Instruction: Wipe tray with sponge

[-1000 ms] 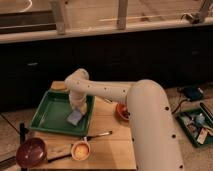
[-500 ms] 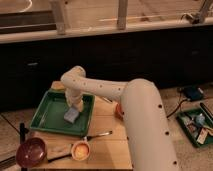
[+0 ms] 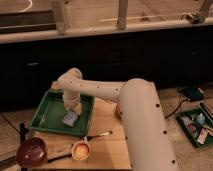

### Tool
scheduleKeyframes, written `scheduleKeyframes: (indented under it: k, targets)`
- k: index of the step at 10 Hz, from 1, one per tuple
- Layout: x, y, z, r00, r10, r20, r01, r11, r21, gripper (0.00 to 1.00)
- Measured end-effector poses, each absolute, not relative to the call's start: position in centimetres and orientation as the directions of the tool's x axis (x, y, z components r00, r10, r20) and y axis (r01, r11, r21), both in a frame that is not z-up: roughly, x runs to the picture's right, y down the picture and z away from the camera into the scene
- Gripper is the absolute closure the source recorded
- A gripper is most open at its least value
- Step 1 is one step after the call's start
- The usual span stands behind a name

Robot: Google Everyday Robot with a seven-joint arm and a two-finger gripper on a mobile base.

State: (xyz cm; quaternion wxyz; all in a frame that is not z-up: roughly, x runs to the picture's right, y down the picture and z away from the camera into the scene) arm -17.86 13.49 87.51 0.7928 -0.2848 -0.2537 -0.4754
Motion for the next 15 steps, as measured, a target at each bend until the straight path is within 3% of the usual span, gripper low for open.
scheduleKeyframes:
  k: [3, 7, 15]
  targets:
    - [-16.0, 12.1, 88.2, 0.434, -0.617, 0.656, 0.893, 0.389, -0.226, 1.0]
    - [-19.5, 10.8, 88.2, 0.372, -0.647, 0.665, 0.92, 0.353, -0.171, 1.0]
    - [-18.3, 13.4, 86.9, 0.314, -0.62, 0.719, 0.938, 0.32, -0.134, 1.0]
